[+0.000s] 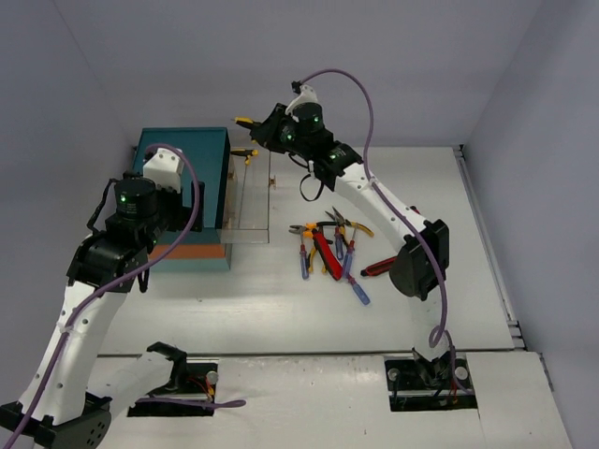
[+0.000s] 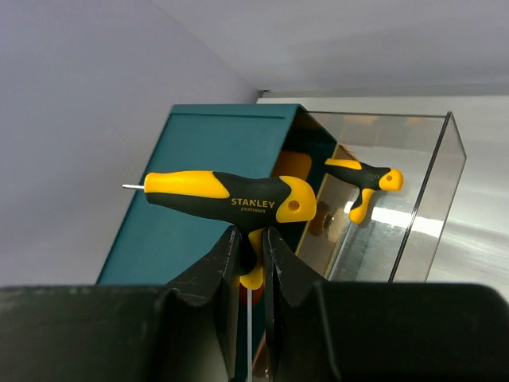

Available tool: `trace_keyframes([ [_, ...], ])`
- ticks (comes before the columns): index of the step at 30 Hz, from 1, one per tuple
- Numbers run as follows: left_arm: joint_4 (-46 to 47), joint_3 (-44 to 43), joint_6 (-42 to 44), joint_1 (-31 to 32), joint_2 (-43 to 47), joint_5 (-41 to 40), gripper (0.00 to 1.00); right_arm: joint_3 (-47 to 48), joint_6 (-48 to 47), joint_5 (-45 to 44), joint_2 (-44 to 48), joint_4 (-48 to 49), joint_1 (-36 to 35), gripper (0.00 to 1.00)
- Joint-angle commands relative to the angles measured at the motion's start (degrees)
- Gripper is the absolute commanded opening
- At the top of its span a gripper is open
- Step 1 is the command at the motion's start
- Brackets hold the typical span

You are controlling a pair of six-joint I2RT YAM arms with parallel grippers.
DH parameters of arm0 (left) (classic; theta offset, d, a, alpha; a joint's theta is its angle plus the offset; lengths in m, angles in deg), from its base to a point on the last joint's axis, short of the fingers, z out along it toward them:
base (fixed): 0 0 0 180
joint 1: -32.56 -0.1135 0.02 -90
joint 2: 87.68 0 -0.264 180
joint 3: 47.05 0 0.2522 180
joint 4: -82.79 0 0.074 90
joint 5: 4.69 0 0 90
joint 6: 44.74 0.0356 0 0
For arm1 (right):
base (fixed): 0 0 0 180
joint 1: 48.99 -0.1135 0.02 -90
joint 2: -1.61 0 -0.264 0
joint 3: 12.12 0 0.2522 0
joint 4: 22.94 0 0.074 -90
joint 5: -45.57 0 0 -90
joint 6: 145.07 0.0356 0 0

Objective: Sort the tools into containers

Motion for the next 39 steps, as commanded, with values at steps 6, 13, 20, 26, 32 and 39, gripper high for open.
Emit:
trace_keyframes([
  [6,2.0,-1.5,-1.8,0.2,1.1,-0.7,0.89,2.2,2.0,-6.4,-3.4,7.9,-1.4,0.01],
  [13,2.1,-2.1,-2.3,0.2,0.2,-0.7,0.89,0.5,0.5,-6.7,-3.7,7.8,-1.7,0.34],
  [20,2.5,-3.9,-2.4,0.2,-2.2,-1.2,0.89,-2.5,-3.2,-8.1,1.0,7.8,-1.5,0.42],
  [26,5.1,-5.3,-1.8,-1.3,-7.1,-7.4,0.89,-12.0,-7.8,-10.6,8.7,7.7,2.3,0.39],
  [32,10.6,-8.0,-1.6,-5.1,-14.3,-10.8,0.89,-24.1,-9.2,-5.3,14.1,7.6,8.5,0.36],
  [39,13.2,-15.6,-3.1,-12.7,-25.0,-12.7,0.89,-27.0,-12.6,1.2,10.8,6.6,8.9,0.36],
])
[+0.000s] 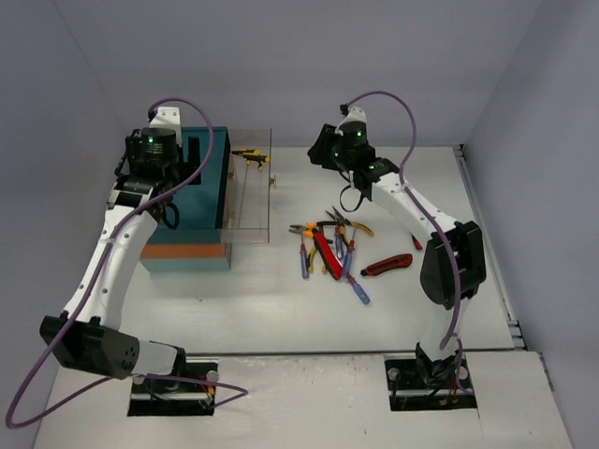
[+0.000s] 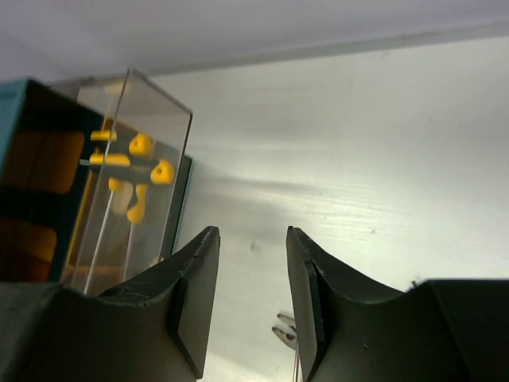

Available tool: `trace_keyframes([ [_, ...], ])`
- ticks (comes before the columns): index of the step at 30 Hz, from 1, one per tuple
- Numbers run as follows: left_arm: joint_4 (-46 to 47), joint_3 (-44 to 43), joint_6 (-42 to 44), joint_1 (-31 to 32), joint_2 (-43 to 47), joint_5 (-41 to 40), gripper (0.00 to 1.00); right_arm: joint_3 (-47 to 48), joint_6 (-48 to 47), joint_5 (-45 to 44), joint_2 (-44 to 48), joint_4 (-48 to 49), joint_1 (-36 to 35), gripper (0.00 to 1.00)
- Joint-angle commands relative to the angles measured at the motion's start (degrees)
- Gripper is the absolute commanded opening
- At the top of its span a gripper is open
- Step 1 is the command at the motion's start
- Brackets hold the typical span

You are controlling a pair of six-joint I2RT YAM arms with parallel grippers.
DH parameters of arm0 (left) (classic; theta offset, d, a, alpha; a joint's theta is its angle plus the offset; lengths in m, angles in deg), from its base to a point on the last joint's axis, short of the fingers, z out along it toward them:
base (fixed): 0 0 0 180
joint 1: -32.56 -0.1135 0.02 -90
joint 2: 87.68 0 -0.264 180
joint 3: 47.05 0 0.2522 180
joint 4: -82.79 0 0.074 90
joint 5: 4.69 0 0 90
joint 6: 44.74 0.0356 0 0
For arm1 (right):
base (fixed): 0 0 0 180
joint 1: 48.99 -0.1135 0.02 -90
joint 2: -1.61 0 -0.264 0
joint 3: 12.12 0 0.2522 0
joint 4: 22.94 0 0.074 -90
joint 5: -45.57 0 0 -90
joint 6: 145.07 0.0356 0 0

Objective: Sort the tools into containers

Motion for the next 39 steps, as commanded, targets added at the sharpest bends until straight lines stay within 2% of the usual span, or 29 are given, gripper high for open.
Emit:
trace_keyframes([
  [1,5.7,-7.8,-1.7,-6.2,-5.1,-2.3,0.89,-0.3,-3.1,5.9,-0.9,3.0,-2.2,0.36],
  [3,5.7,-10.2,-1.9,-10.0,-7.4,0.2,0.89,-0.1,-3.9,6.6,-2.0,3.0,-2.8,0.36],
  [8,5.4,-14.1,-2.9,-22.5,-11.4,12.4,0.89,0.9,-5.7,7.8,-4.5,2.9,-4.5,0.36],
  [12,5.3,-15.3,-0.8,-27.4,-13.5,18.2,0.89,1.6,-6.5,7.9,-6.4,2.9,-6.0,0.36],
  [18,5.1,-13.9,0.3,-27.8,-15.3,26.8,0.89,4.6,-6.9,8.3,-8.9,2.9,-8.6,0.36],
  [27,3.6,-13.0,-1.0,-26.9,-17.6,29.9,0.89,10.3,-4.8,7.8,-12.5,2.9,-11.5,0.36],
  [39,3.3,-11.7,-2.1,-22.3,-18.2,30.4,0.89,19.0,0.4,4.1,-18.7,2.9,-16.2,0.38],
])
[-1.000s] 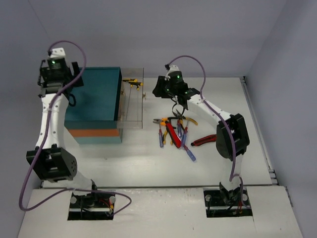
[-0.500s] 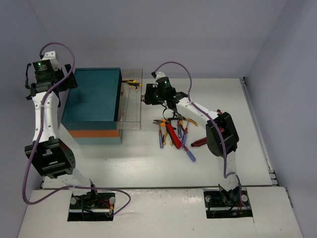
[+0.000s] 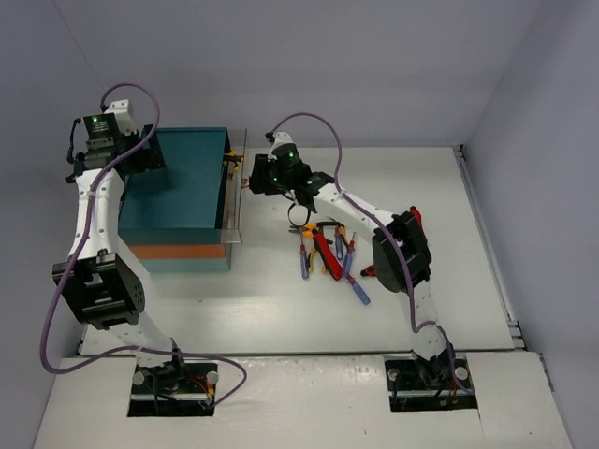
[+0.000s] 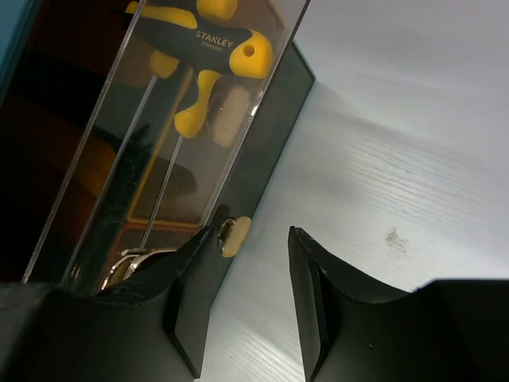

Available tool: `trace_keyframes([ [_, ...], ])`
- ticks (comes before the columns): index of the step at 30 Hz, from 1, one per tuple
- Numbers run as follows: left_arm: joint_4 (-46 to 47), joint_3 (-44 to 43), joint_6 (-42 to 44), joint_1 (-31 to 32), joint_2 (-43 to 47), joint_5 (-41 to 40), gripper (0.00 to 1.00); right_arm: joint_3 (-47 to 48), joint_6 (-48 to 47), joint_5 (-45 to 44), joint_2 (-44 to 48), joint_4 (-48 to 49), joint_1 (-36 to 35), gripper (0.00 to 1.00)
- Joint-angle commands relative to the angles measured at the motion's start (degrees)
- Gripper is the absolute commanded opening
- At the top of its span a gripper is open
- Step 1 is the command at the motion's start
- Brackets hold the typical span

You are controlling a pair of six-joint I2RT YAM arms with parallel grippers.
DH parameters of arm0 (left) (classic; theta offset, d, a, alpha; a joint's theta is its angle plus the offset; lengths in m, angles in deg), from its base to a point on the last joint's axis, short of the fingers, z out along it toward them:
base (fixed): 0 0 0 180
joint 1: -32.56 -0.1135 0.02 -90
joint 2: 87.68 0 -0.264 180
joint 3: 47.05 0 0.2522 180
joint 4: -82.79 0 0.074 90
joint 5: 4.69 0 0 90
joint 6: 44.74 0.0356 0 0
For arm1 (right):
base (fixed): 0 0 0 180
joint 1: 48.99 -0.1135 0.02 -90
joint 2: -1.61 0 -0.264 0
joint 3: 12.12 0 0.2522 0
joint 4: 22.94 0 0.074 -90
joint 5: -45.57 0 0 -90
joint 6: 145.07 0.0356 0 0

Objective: Sort the tools into containers

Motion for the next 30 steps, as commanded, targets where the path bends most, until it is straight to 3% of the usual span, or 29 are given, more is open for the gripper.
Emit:
trace_keyframes([
  [1,2.4,0.1,-1.1,1.5,1.7,1.2,0.89,5.5,2.7,-1.4,-0.9,3.7,-3.1,0.39],
  [10,2.4,-0.1,-1.5,2.6,2.2,1.4,0.89,10.0,4.7,-5.4,-2.9,3.5,-6.7,0.41],
  [22,2.5,-0.4,-1.9,4.2,2.9,1.1,0.89,8.0,2.5,-9.0,-0.5,3.1,-10.1,0.43],
  [27,2.4,-2.1,-0.7,4.2,4.3,-0.9,0.89,3.2,1.0,-11.0,3.9,3.0,-8.4,0.43],
  [30,2.4,-4.6,-0.2,4.2,6.0,-2.3,0.89,-1.2,1.5,-6.9,6.7,3.2,-5.7,0.42],
])
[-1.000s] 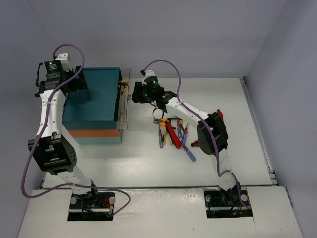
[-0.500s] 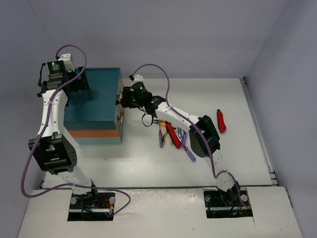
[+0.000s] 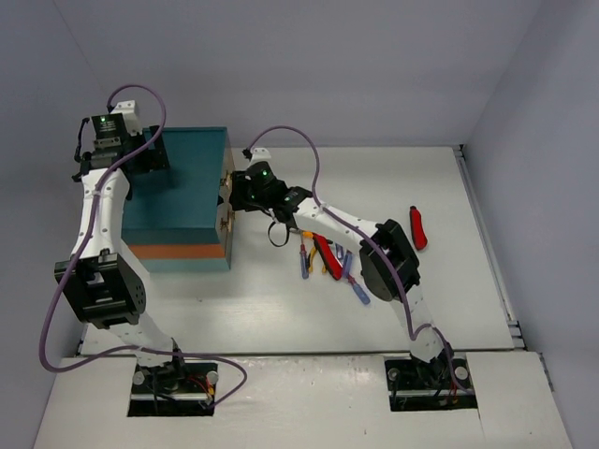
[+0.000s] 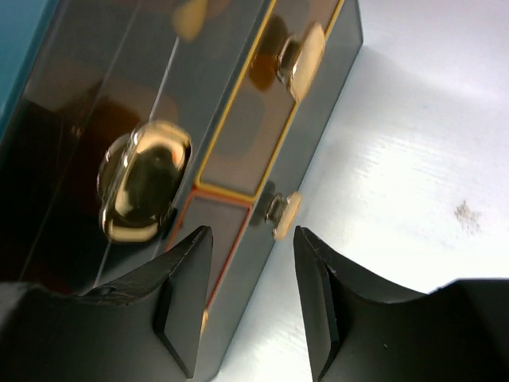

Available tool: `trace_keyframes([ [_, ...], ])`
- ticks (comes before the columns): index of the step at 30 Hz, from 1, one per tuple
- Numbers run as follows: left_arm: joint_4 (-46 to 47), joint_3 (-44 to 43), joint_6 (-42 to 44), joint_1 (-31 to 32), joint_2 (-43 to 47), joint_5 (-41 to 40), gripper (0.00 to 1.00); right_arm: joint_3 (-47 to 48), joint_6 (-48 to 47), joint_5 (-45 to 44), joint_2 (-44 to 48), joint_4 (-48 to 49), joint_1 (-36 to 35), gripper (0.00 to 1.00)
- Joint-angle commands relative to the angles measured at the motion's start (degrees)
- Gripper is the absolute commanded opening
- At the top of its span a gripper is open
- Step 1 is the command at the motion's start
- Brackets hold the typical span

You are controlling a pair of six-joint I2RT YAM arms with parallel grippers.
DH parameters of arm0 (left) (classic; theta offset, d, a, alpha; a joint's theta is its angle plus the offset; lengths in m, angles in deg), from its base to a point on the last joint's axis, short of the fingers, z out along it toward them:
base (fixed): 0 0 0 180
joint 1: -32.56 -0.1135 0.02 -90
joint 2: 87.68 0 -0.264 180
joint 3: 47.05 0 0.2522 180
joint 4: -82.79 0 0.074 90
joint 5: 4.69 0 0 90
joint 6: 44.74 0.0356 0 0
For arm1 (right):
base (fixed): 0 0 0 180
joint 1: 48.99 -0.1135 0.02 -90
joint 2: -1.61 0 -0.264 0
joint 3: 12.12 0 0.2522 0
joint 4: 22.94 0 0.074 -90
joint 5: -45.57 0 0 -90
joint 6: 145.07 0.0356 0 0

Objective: Sort the tools into containers

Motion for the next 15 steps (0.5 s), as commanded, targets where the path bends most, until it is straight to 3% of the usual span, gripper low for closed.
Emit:
trace_keyframes([
  [1,2.3,-6.3,0.1,1.6,6.3,0.2,0.89,-4.6,-0.4,5.6,9.4,4.8,2.6,0.42],
  [8,-0.6,-9.1,4.5,7.8,10.2,-5.5,0.89,-10.6,0.2,20.2,13.4,5.2,7.8,0.38],
  [15,-1.1,-0.1,5.9,18.0,15.4,-11.4,0.89,-13.9,4.4,35.4,10.2,13.1,8.1,0.39],
])
